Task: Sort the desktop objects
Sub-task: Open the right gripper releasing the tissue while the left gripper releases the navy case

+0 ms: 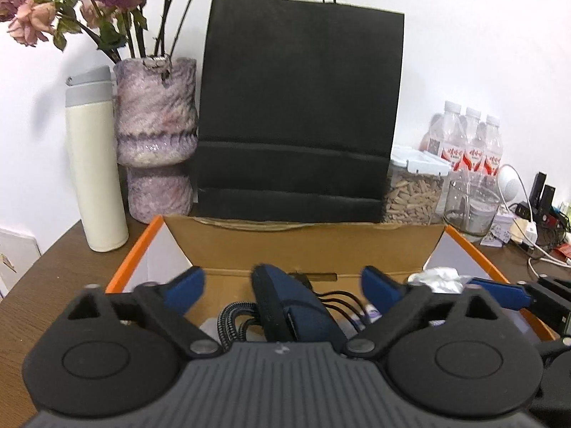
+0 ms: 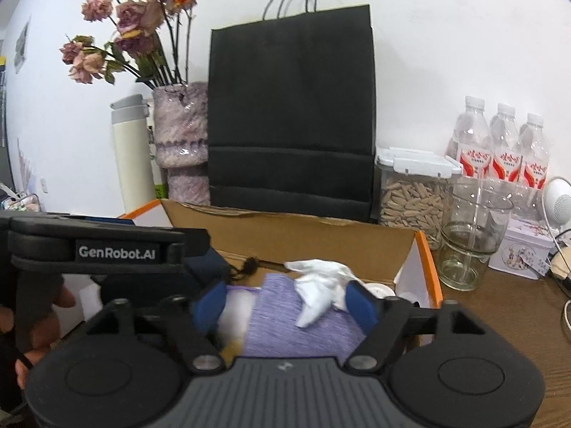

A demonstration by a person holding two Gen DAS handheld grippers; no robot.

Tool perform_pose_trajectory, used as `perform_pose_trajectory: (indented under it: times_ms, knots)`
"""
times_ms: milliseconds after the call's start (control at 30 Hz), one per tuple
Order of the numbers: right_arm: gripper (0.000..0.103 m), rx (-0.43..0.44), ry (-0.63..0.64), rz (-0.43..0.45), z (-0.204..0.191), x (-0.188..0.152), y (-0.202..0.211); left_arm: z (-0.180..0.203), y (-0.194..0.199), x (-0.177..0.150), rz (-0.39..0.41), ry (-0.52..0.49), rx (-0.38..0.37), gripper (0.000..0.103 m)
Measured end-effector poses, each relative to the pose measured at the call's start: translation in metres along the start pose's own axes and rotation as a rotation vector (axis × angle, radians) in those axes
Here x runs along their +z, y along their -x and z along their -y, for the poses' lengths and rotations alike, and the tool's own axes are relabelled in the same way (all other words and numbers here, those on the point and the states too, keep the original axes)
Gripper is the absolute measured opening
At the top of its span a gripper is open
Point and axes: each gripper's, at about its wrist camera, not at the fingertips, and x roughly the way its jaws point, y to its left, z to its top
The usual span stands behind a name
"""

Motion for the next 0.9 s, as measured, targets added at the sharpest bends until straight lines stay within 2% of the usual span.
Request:
perform_pose_trajectory:
  times_ms: [33, 167, 400, 633, 900]
  knots:
    - [0.093, -0.005, 0.005, 0.007, -0.001, 0.000, 0.001, 0.000, 0.001, 0.000, 0.010, 0.000, 0.006, 0.103]
    - [0.098, -0.007, 0.017, 0.011, -0.005, 0.000, 0.003, 0.000, 0.004, -0.001, 0.029, -0.009, 0.022, 0.103]
    - [0.100, -0.018, 0.028, 0.022, -0.007, 0.000, 0.006, -0.005, 0.009, -0.002, 0.044, 0.016, 0.039, 0.103]
    - [0.103, -0.021, 0.052, 0.038, -0.014, -0.002, 0.013, -0.003, 0.018, -0.010, 0.071, -0.005, 0.035, 0.103]
    - [0.103, -0.030, 0.082, 0.058, -0.022, -0.009, 0.035, -0.008, 0.040, -0.020, 0.132, 0.003, 0.032, 0.103]
